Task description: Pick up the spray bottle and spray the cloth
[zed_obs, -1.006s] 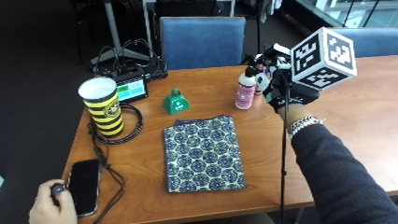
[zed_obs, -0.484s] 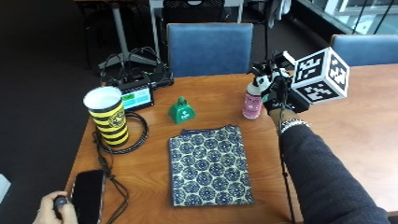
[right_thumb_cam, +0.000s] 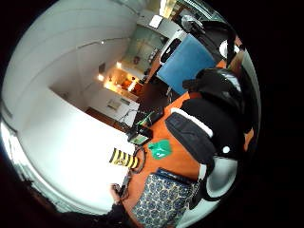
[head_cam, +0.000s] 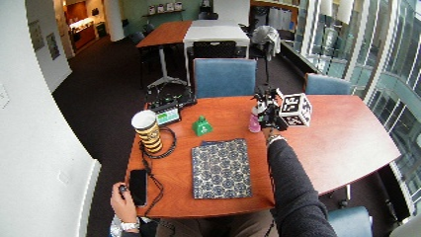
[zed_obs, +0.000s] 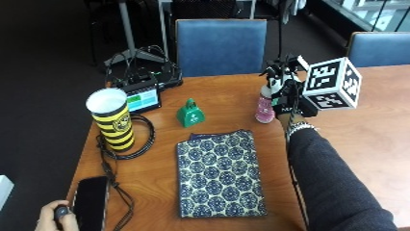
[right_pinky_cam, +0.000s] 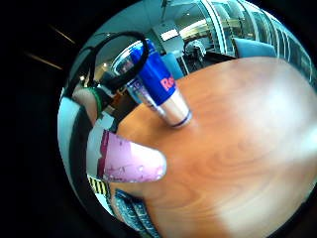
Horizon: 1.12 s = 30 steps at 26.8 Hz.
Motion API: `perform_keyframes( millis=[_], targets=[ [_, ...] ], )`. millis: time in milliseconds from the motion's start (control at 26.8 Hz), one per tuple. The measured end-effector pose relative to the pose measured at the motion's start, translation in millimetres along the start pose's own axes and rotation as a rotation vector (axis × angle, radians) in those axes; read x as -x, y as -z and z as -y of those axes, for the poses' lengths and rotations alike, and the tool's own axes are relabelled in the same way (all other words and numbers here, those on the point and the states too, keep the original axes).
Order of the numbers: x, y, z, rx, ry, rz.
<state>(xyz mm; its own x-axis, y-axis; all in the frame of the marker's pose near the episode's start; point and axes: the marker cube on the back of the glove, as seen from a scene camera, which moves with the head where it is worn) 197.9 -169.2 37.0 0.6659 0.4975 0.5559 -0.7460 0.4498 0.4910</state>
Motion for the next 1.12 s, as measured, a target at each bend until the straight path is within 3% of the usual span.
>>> perform_keyframes(
  millis=[671, 894, 1118],
  targets=[
    [9.6, 10.8, 6.7, -0.284, 0.169, 0.143],
    [6.4, 13.7, 7.5, -0.298, 0.181, 0.163],
    [-11.4, -2.9, -5.8, -0.208, 0.085, 0.173]
  ],
)
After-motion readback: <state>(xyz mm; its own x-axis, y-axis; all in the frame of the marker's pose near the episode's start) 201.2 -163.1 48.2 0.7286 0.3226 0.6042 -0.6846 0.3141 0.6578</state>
